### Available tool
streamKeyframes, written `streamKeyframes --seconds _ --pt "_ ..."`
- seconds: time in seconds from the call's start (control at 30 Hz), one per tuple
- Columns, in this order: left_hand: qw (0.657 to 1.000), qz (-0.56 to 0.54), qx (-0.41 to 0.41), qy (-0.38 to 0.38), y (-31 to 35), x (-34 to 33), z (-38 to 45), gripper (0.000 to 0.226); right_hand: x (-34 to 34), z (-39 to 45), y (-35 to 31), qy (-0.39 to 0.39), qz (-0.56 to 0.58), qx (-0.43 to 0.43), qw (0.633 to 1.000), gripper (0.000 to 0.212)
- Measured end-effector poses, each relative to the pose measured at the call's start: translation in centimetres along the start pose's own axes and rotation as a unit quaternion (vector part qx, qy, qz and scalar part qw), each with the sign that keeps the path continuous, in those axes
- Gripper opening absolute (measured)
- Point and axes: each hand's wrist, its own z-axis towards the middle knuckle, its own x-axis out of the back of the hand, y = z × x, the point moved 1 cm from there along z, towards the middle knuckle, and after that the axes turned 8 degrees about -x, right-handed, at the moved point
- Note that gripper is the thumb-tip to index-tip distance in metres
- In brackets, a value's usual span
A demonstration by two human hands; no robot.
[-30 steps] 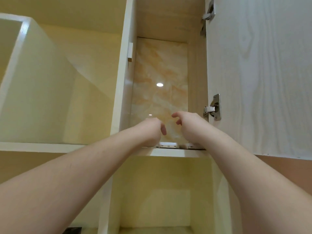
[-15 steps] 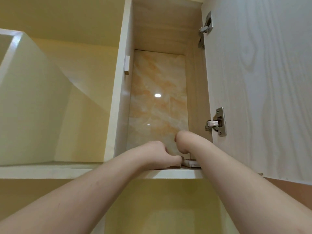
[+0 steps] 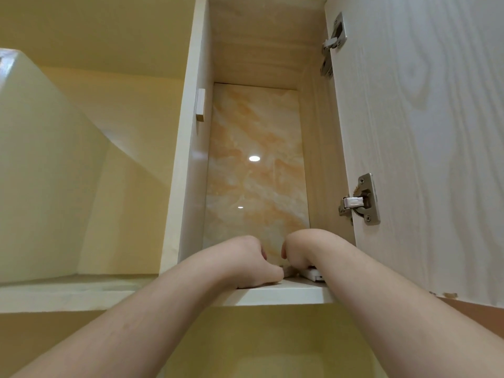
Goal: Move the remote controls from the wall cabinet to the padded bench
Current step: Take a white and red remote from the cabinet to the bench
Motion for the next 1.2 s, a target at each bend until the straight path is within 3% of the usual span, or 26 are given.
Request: streamKeyframes --seconds 0.13,0.3,0.47,0.7,0.83,1.0,1.2 --pt "1.000 0.002 0.004 0.008 -0.1 0.2 0.0 0.026 -0.1 0.0 0.1 -0.003 -0.003 0.012 1.000 0.044" --pt "0.998 -0.038 -0.011 0.040 -0.6 0.2 0.3 0.064 -0.1 -0.2 -0.1 0.015 0.036 0.025 0.999 0.041" --pt "0.994 -0.048 -0.036 0.089 -0.8 -0.1 0.3 0.072 0.5 0.1 -0.3 0.051 0.093 0.012 0.994 0.031" --pt "0.984 -0.042 -0.070 0.158 -0.7 0.0 -0.5 0.075 1.8 0.4 -0.3 0.086 0.172 -0.048 0.980 0.036" --pt "0.975 -0.070 -0.102 0.186 -0.3 0.2 -1.3 0.071 1.8 -0.7 0.2 0.105 0.260 -0.060 0.958 0.039" --pt "0.964 -0.068 -0.151 0.210 0.5 0.6 -2.7 0.077 1.3 -4.1 1.6 0.181 0.433 -0.020 0.883 0.034" --pt "0.956 -0.076 -0.155 0.237 0.6 1.9 -5.1 0.069 1.9 -6.8 1.6 0.155 0.452 -0.032 0.878 0.032"
